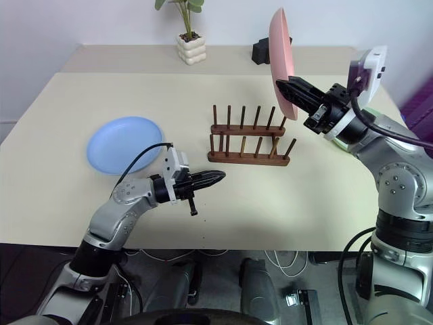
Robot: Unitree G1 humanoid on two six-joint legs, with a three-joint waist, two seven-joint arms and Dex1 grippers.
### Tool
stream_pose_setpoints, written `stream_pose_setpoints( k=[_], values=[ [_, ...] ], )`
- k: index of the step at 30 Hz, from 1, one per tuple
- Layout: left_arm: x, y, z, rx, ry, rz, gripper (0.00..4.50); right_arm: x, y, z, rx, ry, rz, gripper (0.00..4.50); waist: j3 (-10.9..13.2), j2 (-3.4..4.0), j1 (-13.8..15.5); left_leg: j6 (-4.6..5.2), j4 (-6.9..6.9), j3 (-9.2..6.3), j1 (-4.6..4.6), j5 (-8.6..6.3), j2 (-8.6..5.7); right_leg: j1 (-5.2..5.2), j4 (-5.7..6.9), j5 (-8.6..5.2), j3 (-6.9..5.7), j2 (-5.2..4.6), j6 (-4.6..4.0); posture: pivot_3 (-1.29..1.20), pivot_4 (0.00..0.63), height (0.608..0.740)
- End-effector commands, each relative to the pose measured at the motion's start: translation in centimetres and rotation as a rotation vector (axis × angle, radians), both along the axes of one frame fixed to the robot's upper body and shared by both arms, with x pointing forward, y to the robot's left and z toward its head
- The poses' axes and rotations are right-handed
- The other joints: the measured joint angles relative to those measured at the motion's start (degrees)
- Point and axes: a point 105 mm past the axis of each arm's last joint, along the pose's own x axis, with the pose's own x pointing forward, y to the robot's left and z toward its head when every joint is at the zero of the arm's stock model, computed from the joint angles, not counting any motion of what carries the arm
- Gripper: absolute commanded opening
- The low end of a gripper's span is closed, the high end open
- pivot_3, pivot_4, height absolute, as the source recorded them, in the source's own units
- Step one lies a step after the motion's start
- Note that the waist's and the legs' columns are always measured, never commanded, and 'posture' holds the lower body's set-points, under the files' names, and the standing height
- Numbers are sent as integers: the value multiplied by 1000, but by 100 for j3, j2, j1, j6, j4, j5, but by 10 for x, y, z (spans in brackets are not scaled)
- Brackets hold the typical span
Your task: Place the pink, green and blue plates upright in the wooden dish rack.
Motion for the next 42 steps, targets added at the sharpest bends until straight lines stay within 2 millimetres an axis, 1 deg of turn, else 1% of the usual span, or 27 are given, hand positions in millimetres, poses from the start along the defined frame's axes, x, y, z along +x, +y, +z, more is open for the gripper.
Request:
stream_pose_setpoints(
  k=[1,5,10,12,20,26,37,42],
  values=[
    [-3,2,10,-24,-31,0,0,-9,-4,20,99,-41,45,38,0,0,1,0,0,0,0,0,0,0,0,0,0,0,0,0,150,731],
    [-5,4,13,-32,-33,-4,0,-7,-11,13,147,3,50,38,0,0,0,0,0,2,0,0,0,-1,0,0,0,0,0,0,150,731],
    [-2,8,27,-105,-66,13,0,-9,-14,1,165,58,78,38,0,0,2,0,0,2,0,0,0,-1,0,0,0,0,0,0,150,731],
    [-2,9,29,-116,-66,15,0,-8,-16,-4,170,78,75,38,0,0,1,0,0,2,0,0,0,0,0,0,0,0,0,0,150,731],
    [-3,8,26,-108,-60,9,0,-4,-25,-15,198,127,59,38,0,0,-2,0,0,18,0,0,0,-1,0,0,0,0,0,0,150,731],
    [-3,7,21,-100,-50,8,0,-2,-28,-21,234,163,60,38,0,0,-1,0,-1,19,-1,0,1,-1,0,-1,0,0,0,0,150,731],
    [-3,6,24,-102,-47,13,0,2,-40,-34,390,234,50,38,0,1,-8,0,-1,18,-1,0,1,-1,-1,0,1,0,0,0,150,731],
    [-2,8,21,-99,-44,18,0,5,-43,-42,418,263,36,38,0,1,-4,0,-1,18,0,0,2,-1,-1,0,1,0,1,0,150,731]
  ],
)
